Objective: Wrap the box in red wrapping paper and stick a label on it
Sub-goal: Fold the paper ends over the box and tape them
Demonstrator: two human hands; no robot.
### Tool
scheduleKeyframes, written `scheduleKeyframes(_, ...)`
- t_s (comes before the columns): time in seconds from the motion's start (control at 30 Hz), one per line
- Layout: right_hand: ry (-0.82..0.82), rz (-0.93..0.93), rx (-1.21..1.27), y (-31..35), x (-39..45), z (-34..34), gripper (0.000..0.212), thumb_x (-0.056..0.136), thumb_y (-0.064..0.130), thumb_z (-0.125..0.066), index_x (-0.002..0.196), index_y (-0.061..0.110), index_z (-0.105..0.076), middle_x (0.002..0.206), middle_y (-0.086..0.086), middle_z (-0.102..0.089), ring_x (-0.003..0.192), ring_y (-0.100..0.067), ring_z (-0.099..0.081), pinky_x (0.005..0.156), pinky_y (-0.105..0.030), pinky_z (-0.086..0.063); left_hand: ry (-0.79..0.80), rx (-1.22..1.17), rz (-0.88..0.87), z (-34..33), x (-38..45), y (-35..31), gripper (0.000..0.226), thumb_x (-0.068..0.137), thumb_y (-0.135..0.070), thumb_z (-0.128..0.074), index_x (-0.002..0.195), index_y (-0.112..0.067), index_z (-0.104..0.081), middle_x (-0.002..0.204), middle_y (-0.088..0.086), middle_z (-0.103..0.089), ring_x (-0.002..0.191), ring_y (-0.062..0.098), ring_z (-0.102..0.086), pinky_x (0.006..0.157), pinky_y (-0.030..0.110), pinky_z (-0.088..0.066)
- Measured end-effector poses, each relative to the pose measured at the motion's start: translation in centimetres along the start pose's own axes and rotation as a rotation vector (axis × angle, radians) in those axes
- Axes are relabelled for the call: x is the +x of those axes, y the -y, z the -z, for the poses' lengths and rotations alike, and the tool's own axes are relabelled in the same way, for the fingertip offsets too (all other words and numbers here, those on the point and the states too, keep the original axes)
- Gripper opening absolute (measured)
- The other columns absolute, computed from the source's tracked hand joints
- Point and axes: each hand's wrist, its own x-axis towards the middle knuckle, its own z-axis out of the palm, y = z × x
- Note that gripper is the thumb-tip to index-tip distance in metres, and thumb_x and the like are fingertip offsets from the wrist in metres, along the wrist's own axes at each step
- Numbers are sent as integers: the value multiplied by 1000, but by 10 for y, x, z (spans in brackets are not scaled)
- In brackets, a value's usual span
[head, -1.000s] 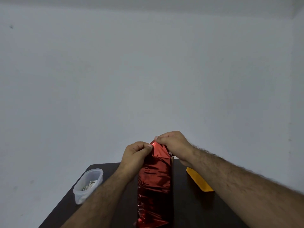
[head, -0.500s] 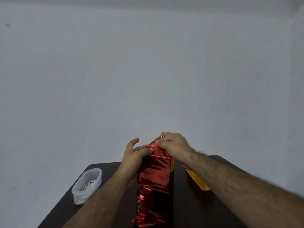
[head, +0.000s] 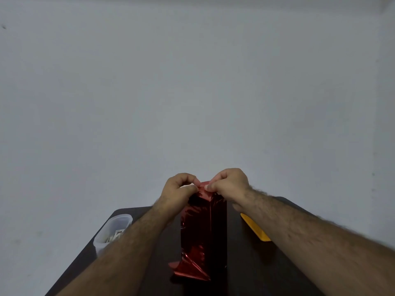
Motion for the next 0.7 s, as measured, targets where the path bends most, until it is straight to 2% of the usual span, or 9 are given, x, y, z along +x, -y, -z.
scheduleKeyframes(0.07, -10, -81, 63, -1, 4, 1, 29, 66, -5, -93, 87, 5, -75, 83, -9, -79, 80, -25, -79, 70, -37, -66, -14, 111, -41, 1, 2, -3, 25, 89, 3, -68, 84, -17, -81, 97, 12, -77, 87, 28, -76, 79, 38, -63)
scheduleKeyframes(0.13, 2, -133, 107, -2, 7, 2, 38, 64, -8, -92, 93, 7, -72, 92, -12, -79, 86, -28, -79, 69, -36, -65, -27, 185, -61, 2, 3, -5, 25, 87, 2, -71, 80, -20, -82, 93, 6, -78, 88, 22, -78, 81, 36, -62)
scheduleKeyframes(0.2, 15, -133, 113, -3, 9, 2, 39, 67, -9, -90, 96, 9, -72, 95, -12, -78, 87, -27, -79, 67, -33, -63, -48, 261, -66, 2, 4, -6, 20, 86, -5, -75, 79, -23, -82, 89, -3, -79, 86, 16, -77, 84, 37, -61)
scheduleKeyframes(0.33, 24, -87, 72, -3, 8, 1, 31, 75, -8, -86, 95, 12, -74, 94, -10, -78, 82, -22, -78, 60, -29, -60, -49, 481, -68, 4, 4, -10, 15, 78, -36, -66, 77, -43, -78, 89, -21, -76, 92, 8, -73, 96, 47, -58)
scheduleKeyframes(0.47, 50, 53, -22, 0, 4, 0, 8, 84, 8, -82, 87, 15, -80, 91, 1, -79, 81, -11, -75, 62, -24, -60, -17, 591, -80, 2, 2, -14, 22, 78, -44, -55, 86, -54, -73, 93, -21, -73, 94, 4, -70, 101, 51, -53)
scheduleKeyframes(0.5, 63, 83, -43, 1, 3, -1, 3, 86, 13, -82, 83, 15, -81, 90, 5, -79, 85, -8, -75, 65, -21, -60, -10, 572, -80, 2, 1, -15, 22, 80, -43, -55, 86, -54, -73, 93, -20, -73, 94, 6, -70, 99, 50, -55)
scheduleKeyframes(0.6, 82, 97, -120, 5, 3, -3, 21, 81, 35, -88, 78, 15, -82, 84, 5, -79, 85, -8, -75, 71, -26, -60, -10, 489, -78, 2, -1, -15, 18, 93, -31, -64, 82, -37, -77, 88, -13, -75, 92, 13, -73, 92, 46, -60)
scheduleKeyframes(0.63, 87, 78, -132, 6, 4, -4, 23, 78, 35, -90, 78, 14, -82, 83, 4, -80, 84, -9, -75, 72, -29, -62, -2, 441, -60, 3, 0, -14, 20, 97, -25, -65, 82, -29, -78, 88, -9, -77, 91, 16, -74, 89, 43, -61)
scheduleKeyframes(0.7, 102, 51, -133, 6, 6, -6, 14, 76, 23, -91, 74, 13, -81, 78, 3, -79, 82, -14, -77, 75, -37, -66, 20, 315, -4, 4, 1, -13, 15, 100, -16, -67, 90, -15, -78, 91, 3, -80, 90, 21, -77, 81, 31, -61)
